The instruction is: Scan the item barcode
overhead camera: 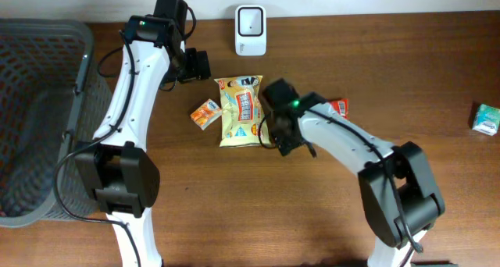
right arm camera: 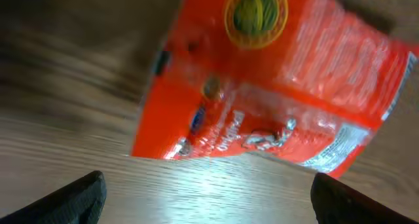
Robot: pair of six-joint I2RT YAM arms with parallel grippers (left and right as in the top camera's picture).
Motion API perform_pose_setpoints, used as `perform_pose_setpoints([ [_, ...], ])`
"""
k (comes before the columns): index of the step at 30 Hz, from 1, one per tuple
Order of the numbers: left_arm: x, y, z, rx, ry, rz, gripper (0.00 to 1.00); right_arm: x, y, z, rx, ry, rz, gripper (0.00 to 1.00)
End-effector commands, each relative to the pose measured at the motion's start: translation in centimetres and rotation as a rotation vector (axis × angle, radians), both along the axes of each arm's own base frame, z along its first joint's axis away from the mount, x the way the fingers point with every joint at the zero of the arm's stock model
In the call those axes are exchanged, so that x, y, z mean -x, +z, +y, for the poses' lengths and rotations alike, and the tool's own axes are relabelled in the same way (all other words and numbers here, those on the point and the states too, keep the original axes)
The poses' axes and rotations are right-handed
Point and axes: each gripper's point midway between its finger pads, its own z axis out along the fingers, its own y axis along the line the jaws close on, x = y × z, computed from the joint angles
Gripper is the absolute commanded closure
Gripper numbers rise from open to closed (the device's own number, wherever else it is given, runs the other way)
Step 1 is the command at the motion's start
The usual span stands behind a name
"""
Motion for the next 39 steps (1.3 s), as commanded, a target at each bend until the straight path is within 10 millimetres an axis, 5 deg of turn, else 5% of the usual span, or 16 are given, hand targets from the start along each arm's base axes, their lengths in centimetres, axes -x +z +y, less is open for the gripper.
perform_pose_setpoints([
  [1,-0.1,-0.4,0.2,-0.005,0.013,0.005,0.01,-1.0,-0.6,-3.0,0.205,-0.007,-0.133,0.01],
  [10,-0.1,-0.4,0.2,-0.005,0.013,0.005,0.01,-4.8,-4.5,-4.8,0.194,-0.065,-0.238,0.00],
  [15,-0.1,-0.4,0.2,-0.005,0.013,0.005,0.01,-6.0,-7.9,-7.3,0.134,-0.147,-0.211,0.34],
  [17,-0.1,-0.4,0.2,-0.005,0.013,0.005,0.01,-5.8,-9.0,-7.6,0.034,-0.197,-0.169,0.88],
  [19,-0.1,-0.4,0.2,-0.005,0.013,0.005,0.01,-6.2,-8.2,-7.8,0.034,-0.219,-0.176,0.96],
  [21,-0.1,-0.4,0.2,-0.005,0.013,0.005,0.01,-7.9,-4.8,-7.4,0.028,-0.242,-0.194,0.96],
  [25,-0.1,-0.4,0.1,-0.005,0.012,0.005,0.01,-11.0,7.6,-4.9,-0.110,-0.300,-0.240,0.96],
  [29,-0.1,-0.4,0.2,-0.005,0.013,0.005,0.01,-10.0,14.7,0.6,-0.428,-0.224,-0.137,0.96],
  [31,-0.1,-0.4,0.1,-0.005,0.012,0.005,0.01,-9.1,15.8,3.0,-0.637,-0.195,-0.043,0.96],
  [34,-0.1,-0.4,0.1,-0.005,0.012,0.005,0.01,-9.2,13.1,-0.3,-0.687,-0.319,0.046,0.96],
  [37,-0.2,-0.4,0.3,-0.005,0.016,0.005,0.01,-7.3,6.1,-9.3,-0.575,-0.564,0.139,0.93],
  [38,-0.2,-0.4,0.3,-0.005,0.015,0.005,0.01,-6.9,5.4,-10.9,-0.541,-0.597,0.141,0.75],
  [39,-0.1,-0.4,0.2,-0.005,0.013,0.005,0.01,-6.2,4.9,-13.9,-0.462,-0.653,0.134,0.69],
])
